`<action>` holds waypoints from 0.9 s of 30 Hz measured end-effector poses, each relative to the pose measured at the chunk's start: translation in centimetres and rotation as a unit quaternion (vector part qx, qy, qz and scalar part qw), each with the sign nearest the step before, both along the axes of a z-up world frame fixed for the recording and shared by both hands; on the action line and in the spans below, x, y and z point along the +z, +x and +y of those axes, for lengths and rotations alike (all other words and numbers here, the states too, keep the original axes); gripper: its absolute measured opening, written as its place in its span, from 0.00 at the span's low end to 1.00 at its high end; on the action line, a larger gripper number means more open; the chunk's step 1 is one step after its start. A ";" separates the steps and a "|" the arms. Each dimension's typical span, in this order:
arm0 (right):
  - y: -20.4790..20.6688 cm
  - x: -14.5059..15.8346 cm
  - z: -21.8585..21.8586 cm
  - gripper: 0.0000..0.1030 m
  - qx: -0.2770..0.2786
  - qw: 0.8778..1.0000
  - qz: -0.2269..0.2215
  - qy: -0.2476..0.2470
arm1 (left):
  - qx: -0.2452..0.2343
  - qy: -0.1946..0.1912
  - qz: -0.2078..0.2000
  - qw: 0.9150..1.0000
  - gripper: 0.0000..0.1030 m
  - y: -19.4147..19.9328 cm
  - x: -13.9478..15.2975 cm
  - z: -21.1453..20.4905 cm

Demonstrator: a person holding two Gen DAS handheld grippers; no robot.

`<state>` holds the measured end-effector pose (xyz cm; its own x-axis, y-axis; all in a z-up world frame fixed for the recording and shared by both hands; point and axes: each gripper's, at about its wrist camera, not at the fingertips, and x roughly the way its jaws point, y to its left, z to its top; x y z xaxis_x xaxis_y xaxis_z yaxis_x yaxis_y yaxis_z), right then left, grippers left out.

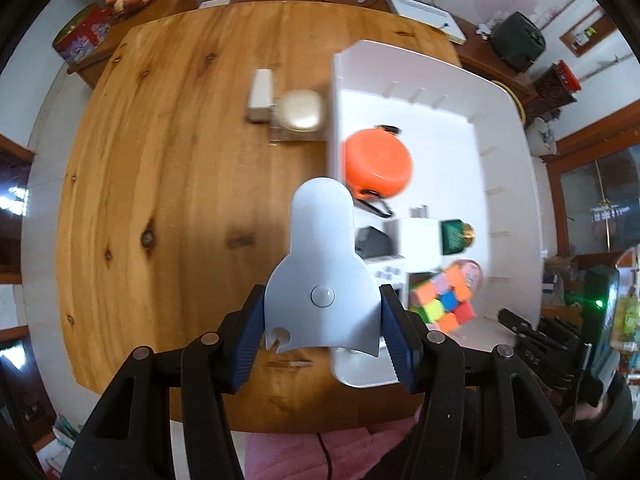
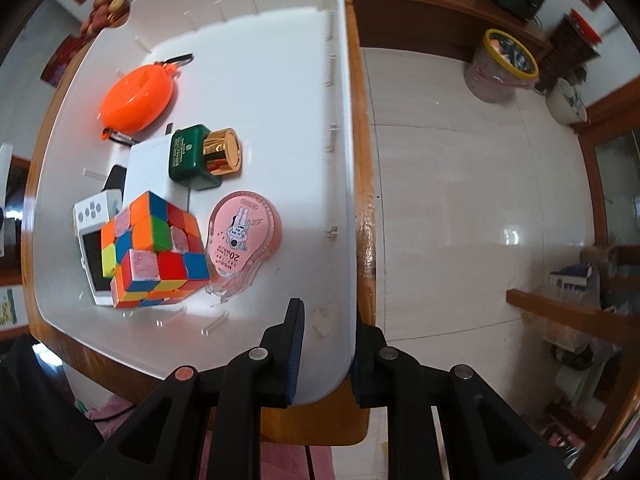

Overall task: Organize rigid objects
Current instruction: 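Carry the white plastic stand with the left gripper over the tray, then lower the stand into the tray and open the left gripper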

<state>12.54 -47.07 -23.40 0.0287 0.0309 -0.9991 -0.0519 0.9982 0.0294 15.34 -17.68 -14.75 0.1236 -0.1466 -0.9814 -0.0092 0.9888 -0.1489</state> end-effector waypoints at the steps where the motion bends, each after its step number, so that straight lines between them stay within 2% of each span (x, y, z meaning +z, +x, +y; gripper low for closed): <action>1: 0.1 0.0 0.1 0.19 0.005 1.000 0.000 -0.001 | -0.001 -0.001 -0.001 1.000 0.57 -0.1 0.0 -0.3; 11: 0.1 0.7 1.3 0.19 0.051 0.999 -0.001 -0.011 | -0.047 -0.028 -0.001 0.999 0.57 -1.3 -0.3 -5.1; 16: -0.2 1.1 1.8 0.19 0.064 0.998 -0.005 -0.018 | -0.075 -0.030 -0.005 0.997 0.57 -1.8 -0.1 -7.0; 27: -0.8 1.6 1.7 0.19 0.065 0.998 -0.017 -0.015 | -0.093 -0.024 -0.013 0.995 0.57 -2.6 0.3 -8.0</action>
